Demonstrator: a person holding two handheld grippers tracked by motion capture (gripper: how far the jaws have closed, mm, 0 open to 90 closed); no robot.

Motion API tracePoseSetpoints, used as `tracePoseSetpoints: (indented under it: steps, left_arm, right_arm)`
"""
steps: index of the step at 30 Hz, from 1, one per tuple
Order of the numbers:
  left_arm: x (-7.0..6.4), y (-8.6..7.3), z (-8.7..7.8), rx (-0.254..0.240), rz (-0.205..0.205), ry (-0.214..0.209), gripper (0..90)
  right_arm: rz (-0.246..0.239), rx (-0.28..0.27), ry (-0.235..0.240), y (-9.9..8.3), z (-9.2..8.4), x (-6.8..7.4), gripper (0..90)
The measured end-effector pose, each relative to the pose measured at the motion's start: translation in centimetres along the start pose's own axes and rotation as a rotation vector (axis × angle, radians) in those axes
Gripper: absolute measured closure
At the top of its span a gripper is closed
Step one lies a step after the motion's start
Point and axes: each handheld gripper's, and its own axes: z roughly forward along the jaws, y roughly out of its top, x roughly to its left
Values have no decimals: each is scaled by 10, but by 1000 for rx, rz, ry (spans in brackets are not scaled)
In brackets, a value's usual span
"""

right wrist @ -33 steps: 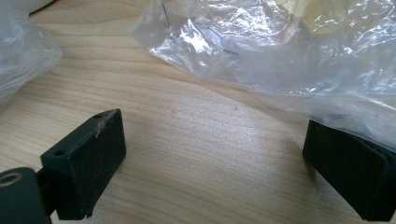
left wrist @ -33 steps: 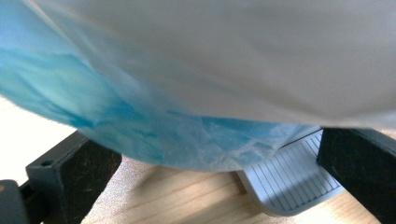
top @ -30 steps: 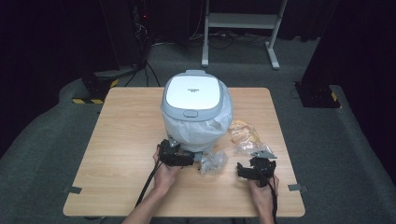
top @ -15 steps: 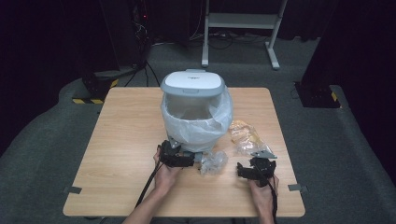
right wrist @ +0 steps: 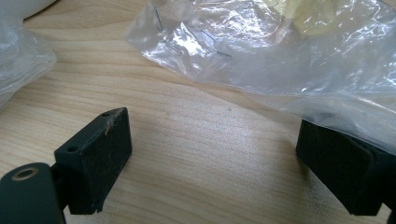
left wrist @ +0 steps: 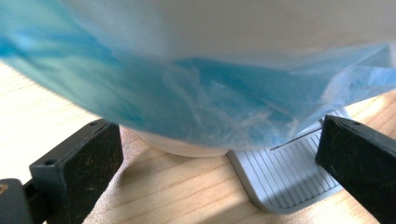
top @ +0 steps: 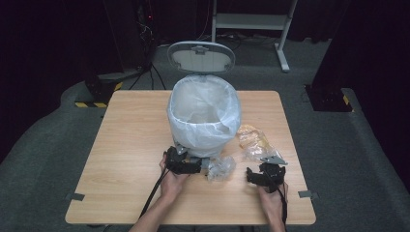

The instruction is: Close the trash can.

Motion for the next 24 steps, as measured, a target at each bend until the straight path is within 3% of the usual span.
tracePoseSetpoints:
  steps: [9,10,11,12,13,14,15,16,22,23,24]
  left_arm:
    - [1,0,0,2,-4,-4,8]
    - [-1,0,3,-39,-41,7,8]
    - [-1,0,3,-39,-41,7,8]
    - [2,0,0,9,6,-6,8]
    - [2,0,-1,17,15,-9,8]
    - [0,0,2,-27,-27,5,8]
    - [0,0,2,-27,-27,5,9]
    - [3,0,-1,18,15,-10,9]
    - [0,0,2,-23,-25,1,12]
    - [3,0,-1,19,16,-13,12]
    - [3,0,0,8,7,-7,11]
  right_arm:
    - [-8,4,21,-2,-3,-4,131]
    - [0,4,31,-2,-5,-4,130]
    - [0,4,31,-2,-5,-4,130]
    - [8,-6,54,-4,-8,-6,130]
    - [8,-6,54,-4,-8,-6,130]
    - [17,-22,75,-6,-14,-5,130]
    - [17,-22,75,-6,-14,-5,130]
    - [1,-39,88,-8,-19,-2,130]
    - [-14,-56,114,-9,-26,4,136]
    - [-22,-66,123,-8,-28,5,136]
    - [-21,-69,130,-8,-29,6,136]
